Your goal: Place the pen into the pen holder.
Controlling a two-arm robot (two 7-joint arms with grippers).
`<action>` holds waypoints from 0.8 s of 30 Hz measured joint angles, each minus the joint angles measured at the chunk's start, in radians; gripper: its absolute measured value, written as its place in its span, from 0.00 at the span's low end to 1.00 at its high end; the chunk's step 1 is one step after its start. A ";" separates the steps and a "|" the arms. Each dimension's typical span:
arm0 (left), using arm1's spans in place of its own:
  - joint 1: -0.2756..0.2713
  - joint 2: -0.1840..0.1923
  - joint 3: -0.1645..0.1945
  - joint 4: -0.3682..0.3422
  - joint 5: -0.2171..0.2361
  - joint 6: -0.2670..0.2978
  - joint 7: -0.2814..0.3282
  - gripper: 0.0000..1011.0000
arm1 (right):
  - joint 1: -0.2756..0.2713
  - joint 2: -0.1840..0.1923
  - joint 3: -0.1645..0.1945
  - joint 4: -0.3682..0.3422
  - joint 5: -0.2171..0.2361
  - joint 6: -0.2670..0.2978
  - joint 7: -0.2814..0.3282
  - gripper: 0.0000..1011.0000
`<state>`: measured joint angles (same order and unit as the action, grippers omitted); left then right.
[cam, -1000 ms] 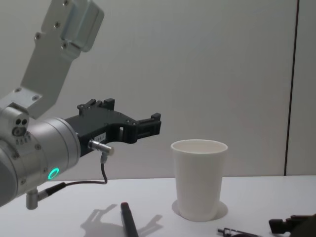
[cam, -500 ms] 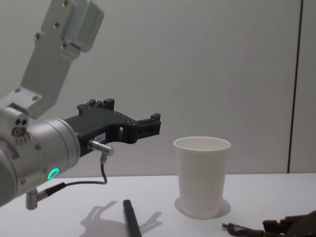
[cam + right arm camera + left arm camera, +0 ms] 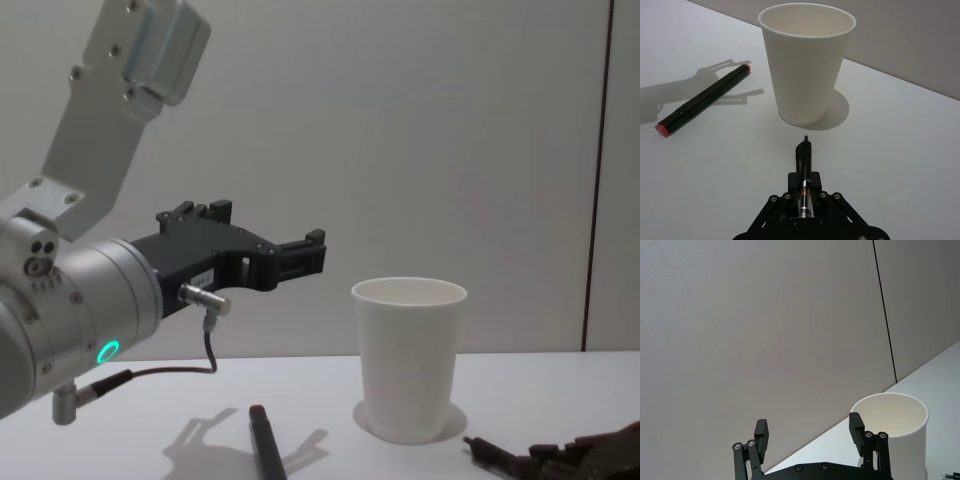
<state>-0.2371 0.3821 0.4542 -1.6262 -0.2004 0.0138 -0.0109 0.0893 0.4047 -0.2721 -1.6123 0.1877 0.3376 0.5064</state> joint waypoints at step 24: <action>0.000 0.000 0.000 0.000 0.000 0.000 0.000 0.99 | -0.011 0.001 0.040 -0.017 0.122 -0.147 -0.142 0.13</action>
<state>-0.2371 0.3821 0.4542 -1.6262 -0.2004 0.0138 -0.0109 0.0783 0.4059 -0.2323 -1.6289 0.3097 0.1903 0.3647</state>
